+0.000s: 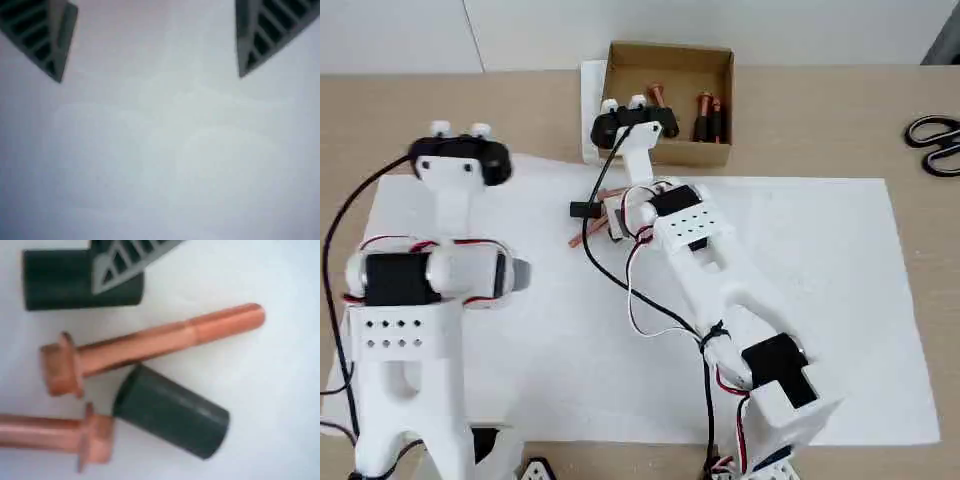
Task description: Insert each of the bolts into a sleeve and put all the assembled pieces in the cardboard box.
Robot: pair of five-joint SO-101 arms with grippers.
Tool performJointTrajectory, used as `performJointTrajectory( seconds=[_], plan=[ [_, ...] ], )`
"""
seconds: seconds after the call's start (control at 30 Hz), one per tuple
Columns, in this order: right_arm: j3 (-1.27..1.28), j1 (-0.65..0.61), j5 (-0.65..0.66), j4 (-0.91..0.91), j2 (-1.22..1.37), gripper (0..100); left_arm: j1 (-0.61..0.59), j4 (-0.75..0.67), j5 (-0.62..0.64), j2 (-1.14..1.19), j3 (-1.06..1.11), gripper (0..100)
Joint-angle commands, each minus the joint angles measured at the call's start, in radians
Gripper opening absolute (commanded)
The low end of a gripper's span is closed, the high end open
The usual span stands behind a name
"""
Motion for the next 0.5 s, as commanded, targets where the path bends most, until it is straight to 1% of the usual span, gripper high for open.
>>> performJointTrajectory(
  seconds=[0.0,0.1,0.17,0.2,0.33,0.47],
  plan=[
    [-0.058,-0.007,-0.003,0.001,-0.005,21.2,-0.233,-0.021,0.040,-0.068,-0.036,22],
    [-0.060,-0.024,0.032,0.001,-0.005,21.1,-0.480,-0.023,0.044,-0.115,-0.051,22],
    [-0.061,-0.039,0.046,0.001,-0.005,21.1,-0.585,-0.023,0.038,-0.130,-0.045,22],
    [-0.061,-0.045,0.048,0.002,-0.005,21.1,-0.615,-0.023,0.025,-0.137,-0.038,22],
    [-0.061,-0.048,0.032,0.008,-0.004,21.0,-0.651,-0.029,-0.017,-0.138,0.019,22],
    [-0.089,-0.045,-0.106,0.019,-0.004,15.3,-0.649,-0.089,-0.017,-0.138,0.097,22]
  ],
)
